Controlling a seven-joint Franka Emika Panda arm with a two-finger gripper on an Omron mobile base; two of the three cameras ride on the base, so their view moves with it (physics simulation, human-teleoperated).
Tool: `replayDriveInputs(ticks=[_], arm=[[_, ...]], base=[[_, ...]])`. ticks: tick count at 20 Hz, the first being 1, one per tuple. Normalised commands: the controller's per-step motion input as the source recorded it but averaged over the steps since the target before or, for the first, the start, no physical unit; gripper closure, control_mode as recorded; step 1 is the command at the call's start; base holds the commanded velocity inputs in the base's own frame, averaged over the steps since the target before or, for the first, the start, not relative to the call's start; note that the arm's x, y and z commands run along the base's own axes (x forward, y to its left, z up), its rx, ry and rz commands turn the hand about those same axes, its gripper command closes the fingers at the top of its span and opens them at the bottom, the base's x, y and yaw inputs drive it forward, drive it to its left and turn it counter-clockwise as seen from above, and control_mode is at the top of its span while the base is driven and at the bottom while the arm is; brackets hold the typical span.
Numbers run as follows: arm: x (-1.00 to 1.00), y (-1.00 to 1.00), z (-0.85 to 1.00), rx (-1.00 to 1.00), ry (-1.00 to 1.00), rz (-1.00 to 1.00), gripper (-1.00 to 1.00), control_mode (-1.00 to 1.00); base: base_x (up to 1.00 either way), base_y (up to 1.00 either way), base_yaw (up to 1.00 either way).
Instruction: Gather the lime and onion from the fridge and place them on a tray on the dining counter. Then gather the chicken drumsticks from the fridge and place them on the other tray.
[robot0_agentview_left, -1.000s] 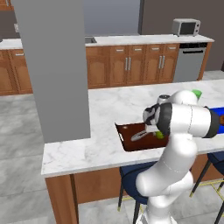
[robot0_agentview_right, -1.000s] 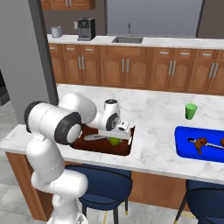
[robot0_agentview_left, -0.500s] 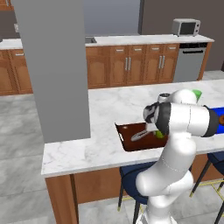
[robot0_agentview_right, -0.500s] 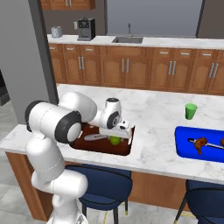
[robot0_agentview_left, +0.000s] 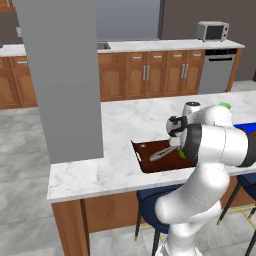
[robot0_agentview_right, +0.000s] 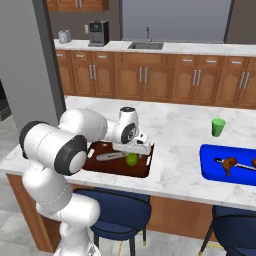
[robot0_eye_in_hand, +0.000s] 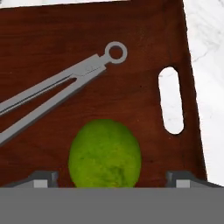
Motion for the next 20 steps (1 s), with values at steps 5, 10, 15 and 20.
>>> replayDriveInputs(ticks=[5, 10, 15, 20], arm=[[-0.24, 0.1, 0.62, -0.08, -0.17, 0.0, -1.0, -1.0], [-0.48, 0.28, 0.68, -0.07, -0.19, 0.0, -1.0, -1.0], [-0.65, 0.47, 0.63, -0.01, -0.1, 0.03, -1.0, -1.0], [-0.7, 0.52, 0.63, 0.0, -0.06, 0.06, -1.0, -1.0]], base=[[0.0, 0.0, 0.0], [0.0, 0.0, 0.0], [0.0, 0.0, 0.0], [0.0, 0.0, 0.0]])
